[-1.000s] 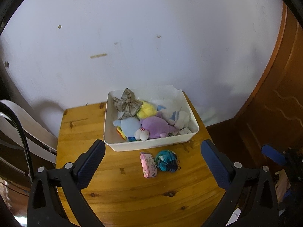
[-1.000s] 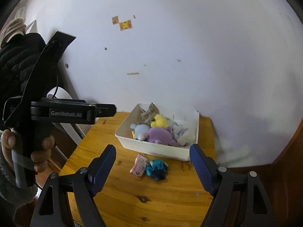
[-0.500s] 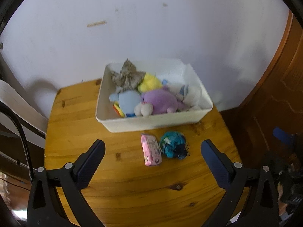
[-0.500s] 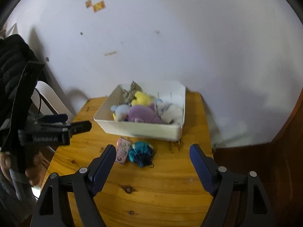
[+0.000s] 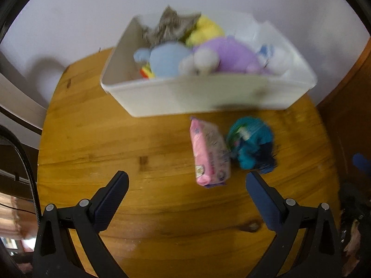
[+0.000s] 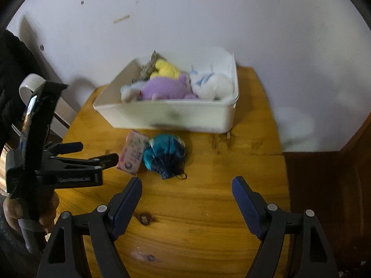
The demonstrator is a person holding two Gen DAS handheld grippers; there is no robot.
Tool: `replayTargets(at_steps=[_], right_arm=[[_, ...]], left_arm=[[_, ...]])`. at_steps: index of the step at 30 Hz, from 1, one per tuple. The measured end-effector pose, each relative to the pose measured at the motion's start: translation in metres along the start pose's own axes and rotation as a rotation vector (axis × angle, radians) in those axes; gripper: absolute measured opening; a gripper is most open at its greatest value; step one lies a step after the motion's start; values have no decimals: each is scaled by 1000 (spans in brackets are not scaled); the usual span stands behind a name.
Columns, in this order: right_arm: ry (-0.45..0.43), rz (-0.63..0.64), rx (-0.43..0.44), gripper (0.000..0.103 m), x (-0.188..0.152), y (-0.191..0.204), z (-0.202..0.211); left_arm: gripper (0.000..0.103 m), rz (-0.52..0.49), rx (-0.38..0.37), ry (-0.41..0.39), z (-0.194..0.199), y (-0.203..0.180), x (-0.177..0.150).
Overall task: Organize objects
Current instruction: 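Move both tools down toward the pink packet and blue pouch, then grasp the pink tissue packet with left tool while right tool grasps the blue pouch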
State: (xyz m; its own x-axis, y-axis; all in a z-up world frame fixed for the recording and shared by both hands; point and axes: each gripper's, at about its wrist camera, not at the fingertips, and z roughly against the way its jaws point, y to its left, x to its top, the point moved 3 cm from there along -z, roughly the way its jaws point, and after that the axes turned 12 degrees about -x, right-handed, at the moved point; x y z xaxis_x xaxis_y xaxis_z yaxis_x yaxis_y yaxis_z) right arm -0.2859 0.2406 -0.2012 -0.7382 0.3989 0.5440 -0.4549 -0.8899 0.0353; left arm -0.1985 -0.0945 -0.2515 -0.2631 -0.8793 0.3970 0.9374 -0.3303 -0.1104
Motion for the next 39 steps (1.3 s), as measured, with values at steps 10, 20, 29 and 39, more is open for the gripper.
replayTargets(at_steps=[10,20,29,39], right_arm=[[73,79,6,81,-7,25,-50],[79,164,20,81,4,56,-84],[96,154,24,81,18,63,-114],[60,188,7,70,19,69,-125]], left_arm=[[98,50,44,72,-46,22,2],[98,42,13,62,-54,27,8],[98,-85,18,33,-50,14,19],[98,-189,44,57,-62,1,29]])
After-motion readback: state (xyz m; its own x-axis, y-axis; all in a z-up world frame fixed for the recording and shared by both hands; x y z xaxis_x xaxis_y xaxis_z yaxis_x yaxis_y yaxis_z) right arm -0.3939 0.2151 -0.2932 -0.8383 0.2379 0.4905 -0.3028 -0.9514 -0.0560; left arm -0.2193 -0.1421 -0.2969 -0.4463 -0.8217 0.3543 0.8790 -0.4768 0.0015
